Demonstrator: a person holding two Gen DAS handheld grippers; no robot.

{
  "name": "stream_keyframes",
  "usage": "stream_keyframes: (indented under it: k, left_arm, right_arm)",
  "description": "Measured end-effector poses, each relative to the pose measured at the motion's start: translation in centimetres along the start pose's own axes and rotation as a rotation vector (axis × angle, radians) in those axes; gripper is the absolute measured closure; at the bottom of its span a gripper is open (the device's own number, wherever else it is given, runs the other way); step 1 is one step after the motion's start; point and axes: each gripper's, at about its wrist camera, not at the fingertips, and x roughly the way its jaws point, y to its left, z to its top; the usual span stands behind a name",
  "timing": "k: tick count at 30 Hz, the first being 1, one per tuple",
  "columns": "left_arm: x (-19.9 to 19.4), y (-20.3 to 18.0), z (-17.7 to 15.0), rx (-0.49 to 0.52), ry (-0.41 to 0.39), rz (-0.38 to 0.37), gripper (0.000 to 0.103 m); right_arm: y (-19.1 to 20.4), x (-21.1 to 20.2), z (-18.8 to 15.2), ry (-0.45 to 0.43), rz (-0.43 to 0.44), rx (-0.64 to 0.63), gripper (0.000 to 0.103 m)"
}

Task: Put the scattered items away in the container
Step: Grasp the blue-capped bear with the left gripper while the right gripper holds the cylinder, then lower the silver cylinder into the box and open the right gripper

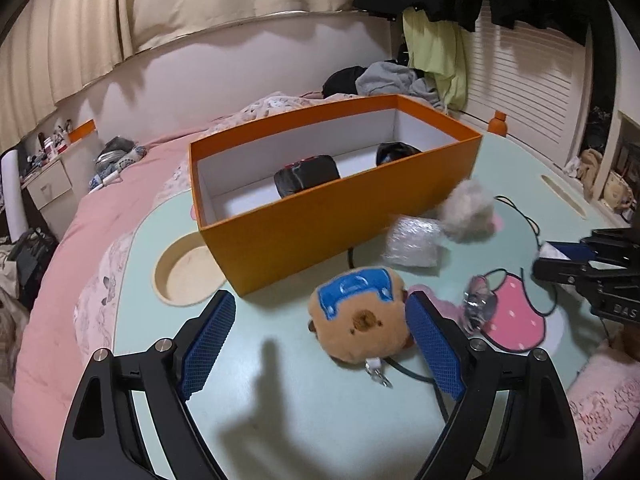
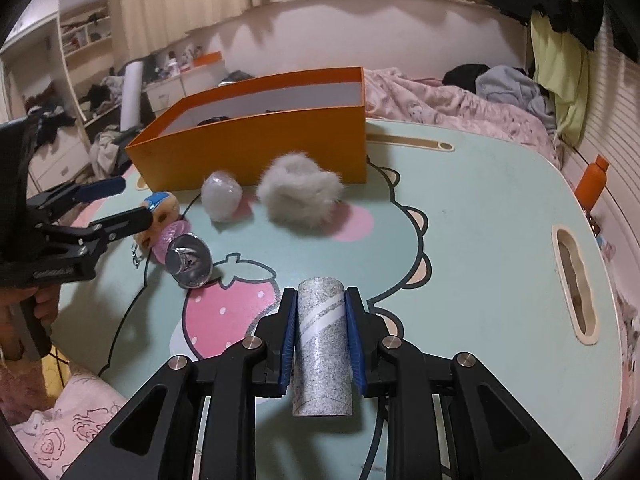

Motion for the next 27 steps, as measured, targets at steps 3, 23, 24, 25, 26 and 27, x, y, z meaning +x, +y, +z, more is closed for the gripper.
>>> stream_keyframes:
  k: [3, 23, 24, 25, 26, 27]
  left_arm:
    - [0.9, -0.1, 0.2, -0.025, 0.045, -0.079, 0.049]
    - [-5.0, -1.6, -2.7, -0.123, -0.087, -0.153, 0.070]
    - [-4.9, -1.6, -2.8, -0.123, -0.083, -0.155, 0.070]
    - [-4.8, -1.6, -2.9, -0.123, -0.080, -0.156, 0.070]
    - [-4.8, -1.5, -3.0, -0.122, -0.080, -0.156, 0.070]
    - [-4.8, -1.4, -2.8, -0.122, -0.086, -0.155, 0.070]
  right_arm:
    - [0.1, 0.0, 0.1, -0.001, -0.004, -0.007, 0.081]
    - [2.0, -0.9, 0.3, -0.061, -0.037, -0.113, 0.081]
    - [2.1, -0.9, 0.3, -0.060, -0.035, -0.113, 0.081]
    - [2.0, -0.8, 0.4, -0.057, -0.031, -0.114, 0.081]
    - [2.0, -0.8, 0.6, -0.056, -0.024, -0.116, 0.081]
    - [2.1, -0.8, 0.8, -0.057, -0.022, -0.120, 0.081]
